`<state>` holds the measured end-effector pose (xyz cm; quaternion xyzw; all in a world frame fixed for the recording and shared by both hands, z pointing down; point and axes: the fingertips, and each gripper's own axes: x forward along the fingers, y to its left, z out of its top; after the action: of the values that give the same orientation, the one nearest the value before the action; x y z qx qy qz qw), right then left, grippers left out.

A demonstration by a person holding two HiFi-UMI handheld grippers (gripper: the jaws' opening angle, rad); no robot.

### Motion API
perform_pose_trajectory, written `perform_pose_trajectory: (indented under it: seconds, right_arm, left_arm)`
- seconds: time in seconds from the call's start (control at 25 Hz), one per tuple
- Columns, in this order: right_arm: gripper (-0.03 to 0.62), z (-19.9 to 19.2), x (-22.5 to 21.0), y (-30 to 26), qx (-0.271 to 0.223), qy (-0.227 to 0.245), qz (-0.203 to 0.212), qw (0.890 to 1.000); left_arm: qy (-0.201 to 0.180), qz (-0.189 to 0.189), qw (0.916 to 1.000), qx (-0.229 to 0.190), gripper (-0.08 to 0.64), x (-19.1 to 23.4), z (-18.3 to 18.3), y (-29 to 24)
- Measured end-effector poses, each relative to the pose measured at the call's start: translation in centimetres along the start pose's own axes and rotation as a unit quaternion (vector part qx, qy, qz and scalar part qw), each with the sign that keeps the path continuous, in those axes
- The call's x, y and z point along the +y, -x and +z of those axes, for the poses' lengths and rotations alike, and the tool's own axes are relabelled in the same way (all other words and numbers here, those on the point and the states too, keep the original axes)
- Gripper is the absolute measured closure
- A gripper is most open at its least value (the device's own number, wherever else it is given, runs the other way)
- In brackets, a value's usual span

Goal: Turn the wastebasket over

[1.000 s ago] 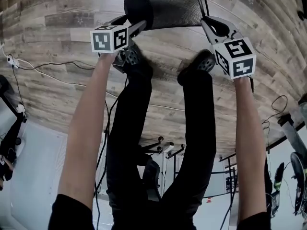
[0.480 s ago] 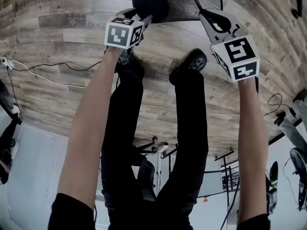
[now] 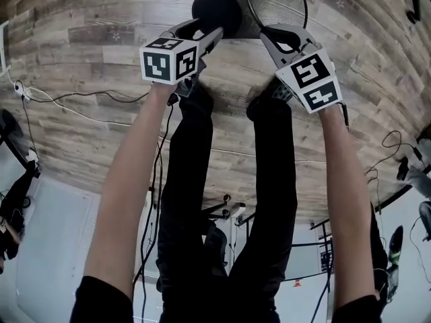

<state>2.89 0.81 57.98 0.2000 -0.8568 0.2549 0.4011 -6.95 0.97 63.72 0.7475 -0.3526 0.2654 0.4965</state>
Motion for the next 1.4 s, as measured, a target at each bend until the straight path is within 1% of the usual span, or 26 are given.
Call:
perform_pose_trajectory:
  seconds: [0.28,0.44,0.52,0.6,0.68,0.88,0.96,1.08,1.2,1.32,1.4]
  right_arm:
    - [0.543,-0.2,3.4,-1.1,0.020,0.006,0.021,1.000]
    - [0.543,-0.2,5.6,-2.1,0.026,0.001,0.033,0.999]
    - [0.543,-0.3,6.6,-2.6,0.029,-0.001,0.037,0.999]
    - [0.543,-0.4,7.6,-3.2,0.032,-0.001,0.041,0.999]
    - [0.543,-0.4,8.6,-3.7,0.033,-0.002,0.045,0.998]
    - [0.541,-0.6,10.7,-5.1,0.039,-0.003,0.053,0.998]
    - [0.541,-0.9,11.5,-5.6,0.043,-0.001,0.057,0.997]
    - [0.540,-1.3,12.4,-6.1,0.049,0.001,0.064,0.997]
    - [0.540,-1.7,13.1,-6.5,0.054,0.008,0.071,0.996]
    - [0.538,-2.1,13.7,-6.7,0.061,0.018,0.080,0.995]
    - [0.538,-2.3,14.0,-6.9,0.065,0.025,0.083,0.994]
  left_arm:
    - [0.044,-0.023,0.9983,-0.031,0.324,-1.2,0.6,4.1]
    - [0.063,-0.028,0.9966,-0.046,0.324,-1.4,0.8,5.5]
    - [0.075,-0.036,0.9948,-0.059,0.327,-1.5,1.0,6.1]
    - [0.087,-0.045,0.9926,-0.071,0.349,-1.6,1.2,6.6]
    - [0.094,-0.052,0.9913,-0.076,0.354,-1.6,1.2,6.8]
    - [0.102,-0.056,0.9905,-0.074,0.376,-1.4,0.6,7.0]
    - [0.105,-0.053,0.9905,-0.071,0.408,-1.1,0.1,7.1]
    - [0.104,-0.053,0.9917,-0.055,0.443,-0.8,-0.9,7.0]
    - [0.101,-0.052,0.9928,-0.039,0.449,-0.6,-2.0,6.7]
    - [0.102,-0.056,0.9927,-0.034,0.475,-0.6,-2.7,6.6]
    - [0.108,-0.054,0.9921,-0.033,0.480,-0.5,-3.0,6.5]
